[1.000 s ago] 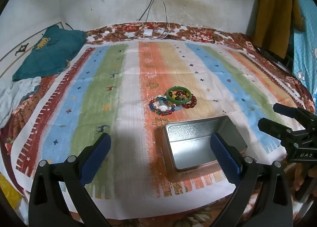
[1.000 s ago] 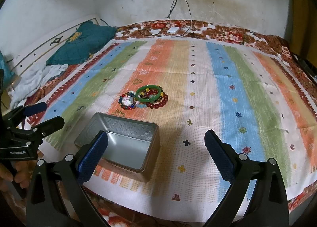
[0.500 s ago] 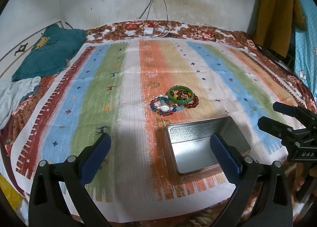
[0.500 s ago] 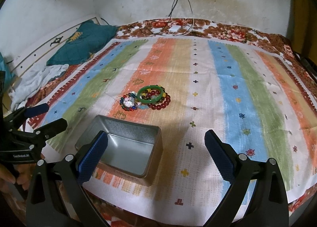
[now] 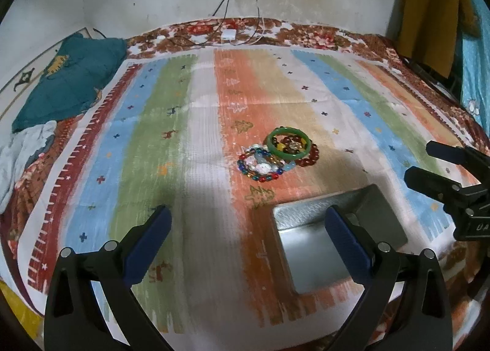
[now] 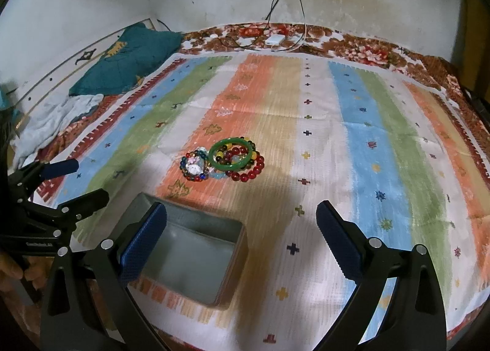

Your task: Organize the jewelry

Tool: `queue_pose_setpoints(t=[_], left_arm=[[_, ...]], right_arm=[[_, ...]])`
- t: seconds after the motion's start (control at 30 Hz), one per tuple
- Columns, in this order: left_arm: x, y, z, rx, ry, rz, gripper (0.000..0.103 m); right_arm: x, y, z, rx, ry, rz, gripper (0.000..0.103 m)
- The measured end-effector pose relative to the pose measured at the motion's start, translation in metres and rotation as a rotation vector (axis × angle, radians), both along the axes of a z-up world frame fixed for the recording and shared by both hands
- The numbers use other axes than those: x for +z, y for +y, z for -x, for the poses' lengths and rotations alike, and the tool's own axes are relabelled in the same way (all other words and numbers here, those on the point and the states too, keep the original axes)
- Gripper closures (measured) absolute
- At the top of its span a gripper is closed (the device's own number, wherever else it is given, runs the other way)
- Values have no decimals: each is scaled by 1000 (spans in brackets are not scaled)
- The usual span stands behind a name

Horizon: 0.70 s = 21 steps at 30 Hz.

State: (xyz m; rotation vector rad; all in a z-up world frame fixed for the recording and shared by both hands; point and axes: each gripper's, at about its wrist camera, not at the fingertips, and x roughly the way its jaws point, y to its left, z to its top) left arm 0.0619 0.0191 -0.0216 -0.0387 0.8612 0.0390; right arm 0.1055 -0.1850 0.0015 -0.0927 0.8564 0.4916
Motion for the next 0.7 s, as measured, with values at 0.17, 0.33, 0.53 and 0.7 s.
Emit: queue_pose_setpoints(t=[0.17, 0.33, 0.53, 0.7], left_arm=[[-3, 5, -17, 5, 14, 2, 6], [-5, 5, -25, -5, 31, 17, 6], [-10, 8, -39, -10, 46, 12, 6], [-15, 13, -48, -5, 59, 24, 6]], right_arm=[[-2, 3, -17, -5, 27, -4, 4], [-4, 6, -28, -1, 49, -6, 4], [-7, 8, -44, -10, 78, -22, 4], [-12, 12, -57, -13, 109, -25, 4]])
